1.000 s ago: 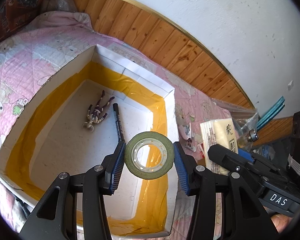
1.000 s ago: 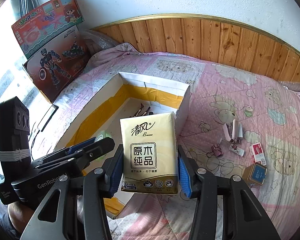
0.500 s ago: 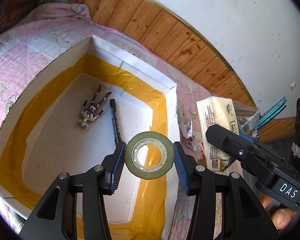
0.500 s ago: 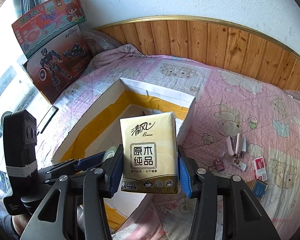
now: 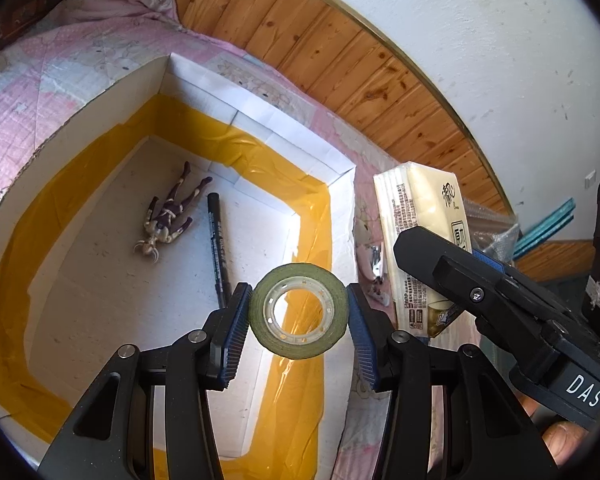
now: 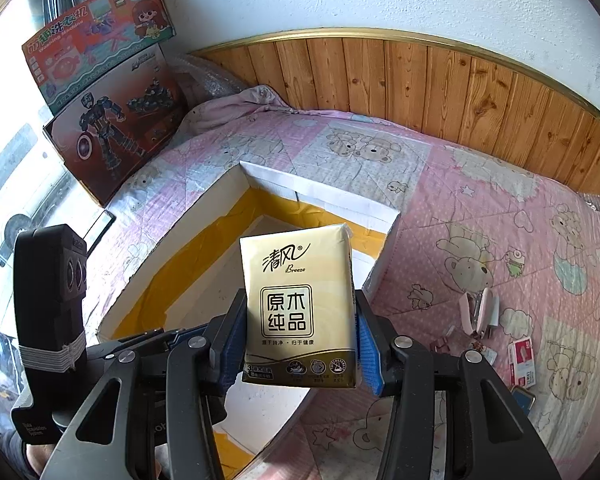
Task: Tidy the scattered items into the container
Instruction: 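Carry the tape roll with the left gripper while the right gripper carries the tissue pack over the box, then lower and release the tape roll with the left gripper while the right gripper releases the tissue pack, then lift both open grippers out of the box, then reach the left gripper toward the pink binder clip while the right gripper reaches the gold tin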
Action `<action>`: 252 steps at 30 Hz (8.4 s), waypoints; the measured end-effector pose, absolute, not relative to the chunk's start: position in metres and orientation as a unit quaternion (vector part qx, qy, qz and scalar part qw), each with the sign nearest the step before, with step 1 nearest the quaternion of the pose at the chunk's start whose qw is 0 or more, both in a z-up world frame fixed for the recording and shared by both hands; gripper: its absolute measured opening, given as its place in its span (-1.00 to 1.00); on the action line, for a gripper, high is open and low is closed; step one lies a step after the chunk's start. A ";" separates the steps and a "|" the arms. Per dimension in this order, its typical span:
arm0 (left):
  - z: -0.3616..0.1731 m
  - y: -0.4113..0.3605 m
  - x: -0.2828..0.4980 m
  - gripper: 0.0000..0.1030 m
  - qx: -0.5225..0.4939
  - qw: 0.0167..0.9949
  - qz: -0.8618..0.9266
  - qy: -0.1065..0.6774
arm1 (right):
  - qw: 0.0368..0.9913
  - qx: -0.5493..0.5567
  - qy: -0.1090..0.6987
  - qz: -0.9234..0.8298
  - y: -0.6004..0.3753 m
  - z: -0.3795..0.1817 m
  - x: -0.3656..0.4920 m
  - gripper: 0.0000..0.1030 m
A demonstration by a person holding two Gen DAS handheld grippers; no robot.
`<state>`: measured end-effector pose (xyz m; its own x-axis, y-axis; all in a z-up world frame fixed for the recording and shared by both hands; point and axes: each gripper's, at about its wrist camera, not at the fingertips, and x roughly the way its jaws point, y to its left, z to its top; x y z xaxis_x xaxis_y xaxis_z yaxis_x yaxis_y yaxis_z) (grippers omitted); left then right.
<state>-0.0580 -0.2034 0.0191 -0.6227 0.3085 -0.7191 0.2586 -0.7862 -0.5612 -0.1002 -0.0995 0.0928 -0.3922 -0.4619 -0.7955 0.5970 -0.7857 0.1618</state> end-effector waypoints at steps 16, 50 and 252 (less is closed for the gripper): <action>-0.005 -0.215 -0.072 -0.04 -0.458 0.017 0.809 -0.368 | 0.328 0.462 0.084 -0.819 -0.121 0.082 -0.129 -0.03; -0.021 -0.214 -0.085 -0.05 -0.476 0.031 0.786 -0.392 | 0.313 0.500 0.161 -0.791 -0.155 0.033 -0.175 -0.03; -0.088 0.006 -0.174 0.09 -0.494 -0.009 0.863 -0.102 | 0.118 0.494 -0.081 -0.858 0.156 -0.063 -0.131 0.25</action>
